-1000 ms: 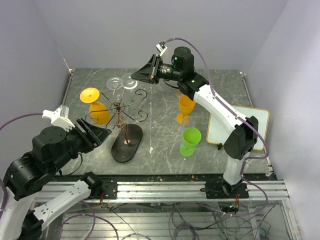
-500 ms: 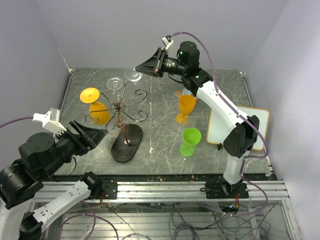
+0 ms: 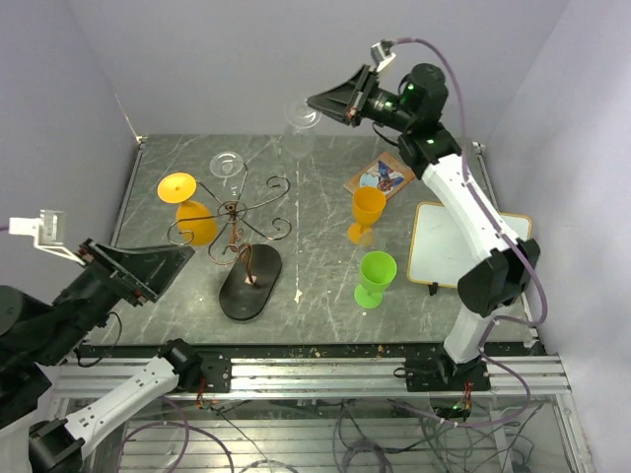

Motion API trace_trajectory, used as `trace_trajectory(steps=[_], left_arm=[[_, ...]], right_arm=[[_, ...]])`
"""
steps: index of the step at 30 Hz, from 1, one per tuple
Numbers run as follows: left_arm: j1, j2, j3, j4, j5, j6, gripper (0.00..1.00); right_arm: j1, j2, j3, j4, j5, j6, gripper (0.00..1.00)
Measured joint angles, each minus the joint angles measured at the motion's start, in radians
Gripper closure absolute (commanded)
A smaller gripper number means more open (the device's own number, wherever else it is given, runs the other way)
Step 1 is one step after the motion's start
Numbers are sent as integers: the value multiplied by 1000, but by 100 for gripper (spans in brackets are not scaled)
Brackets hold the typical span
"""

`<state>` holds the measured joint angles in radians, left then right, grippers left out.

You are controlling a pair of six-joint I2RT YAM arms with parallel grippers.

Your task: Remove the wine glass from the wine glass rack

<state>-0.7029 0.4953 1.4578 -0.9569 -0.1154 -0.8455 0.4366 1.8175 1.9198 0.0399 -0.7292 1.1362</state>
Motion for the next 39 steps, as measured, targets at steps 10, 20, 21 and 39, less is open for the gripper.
trace_trajectory(steps=[10,20,21,39], left_arm=[[0,251,85,409,189,61,6],[0,550,90,724,326,41,6],[0,565,92,754,341,31,6],[13,560,83,1011,406,-128,17]], right_arm=[[-22,-361,-163,259,22,159,100],[-23,-608,-354,543,130,384,100],[-23,-620,-367,559,143,399,100],[-23,-670,-621,961,314,792,100]])
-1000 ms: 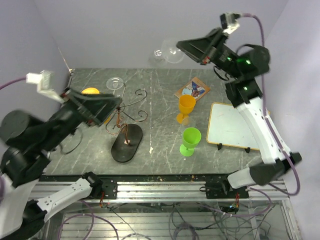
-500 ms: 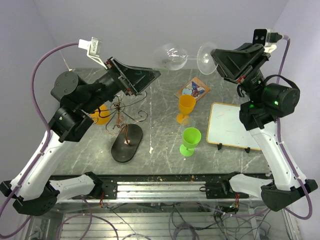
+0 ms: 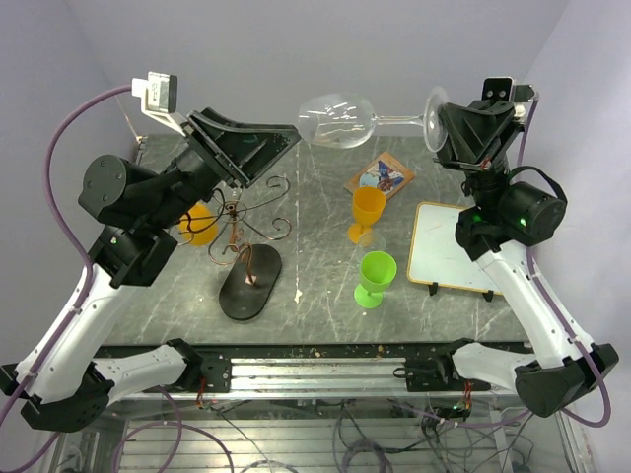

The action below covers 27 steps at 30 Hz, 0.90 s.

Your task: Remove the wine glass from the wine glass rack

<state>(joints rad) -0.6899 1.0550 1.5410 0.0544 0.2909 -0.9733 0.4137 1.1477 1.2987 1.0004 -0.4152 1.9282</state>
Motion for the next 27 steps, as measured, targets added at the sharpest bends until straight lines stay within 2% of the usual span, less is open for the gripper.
trace_trajectory(steps=[6,14,27], left_arm=[[0,-53,-92,15,-25,-46,15],[0,-24,-99,145,12,-124,26],[9,36,-237,409,143,-296,65]], right_arm=[[0,7,-11,58,27,75,100],[0,27,-24,111,24,141,100],[0,45,-169,205,74,189,100]])
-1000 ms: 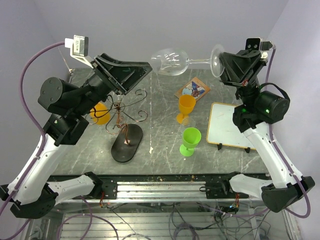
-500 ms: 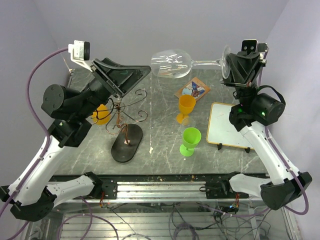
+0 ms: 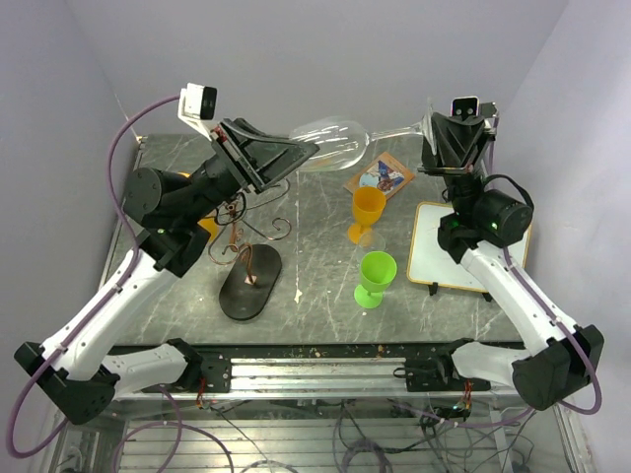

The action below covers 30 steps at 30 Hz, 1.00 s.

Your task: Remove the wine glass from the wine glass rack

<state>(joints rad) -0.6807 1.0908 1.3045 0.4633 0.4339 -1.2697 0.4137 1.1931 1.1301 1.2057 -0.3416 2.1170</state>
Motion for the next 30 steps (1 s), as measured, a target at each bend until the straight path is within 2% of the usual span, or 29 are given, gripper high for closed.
trace_trajectory(steps=[3,7,9,12,15,17,19,26,30], left_arm=[[2,25,5,70,41,-37,67],[2,58,14,145,90,-88,91],[2,76,40,156,110,-101,93],[2,86,52,162,127,-108,93],[1,84,52,150,145,-106,93],[-1,78,52,130,150,-101,93],[-1,68,52,103,149,-87,93],[-1,19,119,-183,103,44,93],[-2,6,172,-356,62,114,93]], right_arm=[[0,0,-40,15,17,7,100],[0,0,-93,34,38,16,99],[0,0,-111,37,52,16,89],[-2,-1,-118,39,69,13,60],[-17,-10,-118,-11,60,-2,40],[-30,-20,-119,-76,51,-16,27],[-46,-39,-121,-158,47,-52,18],[-200,-145,-111,-499,44,-327,8],[-281,-140,24,-805,61,-621,1]])
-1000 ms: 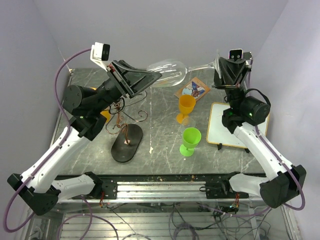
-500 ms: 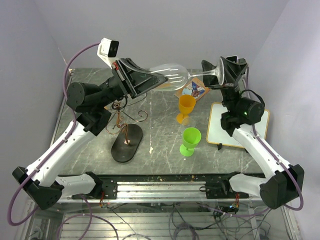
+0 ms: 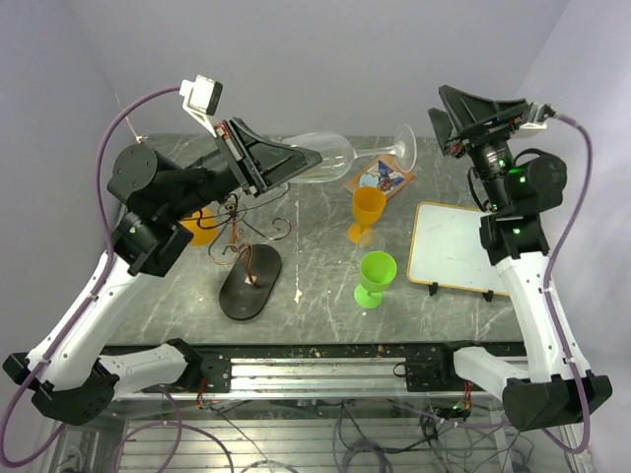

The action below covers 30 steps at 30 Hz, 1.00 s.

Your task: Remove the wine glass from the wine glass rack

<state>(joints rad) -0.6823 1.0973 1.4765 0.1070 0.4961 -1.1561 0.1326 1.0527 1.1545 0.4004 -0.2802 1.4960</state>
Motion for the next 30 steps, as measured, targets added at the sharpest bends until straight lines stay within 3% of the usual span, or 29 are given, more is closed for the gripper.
trace_trajectory(steps=[8,14,23,30], left_arm=[[-10,46,182,-369,-82,151,93],[-77,152,365,-636,-167,276,93],[-229,342,542,-975,-406,434,93],[-371,477,627,-1133,-635,491,93]], right_arm=[[-18,49,254,-434,-6,-549,0],[-20,36,288,-664,14,-840,0],[-20,-78,289,-842,106,-1033,0],[-18,-134,327,-916,221,-1117,0]])
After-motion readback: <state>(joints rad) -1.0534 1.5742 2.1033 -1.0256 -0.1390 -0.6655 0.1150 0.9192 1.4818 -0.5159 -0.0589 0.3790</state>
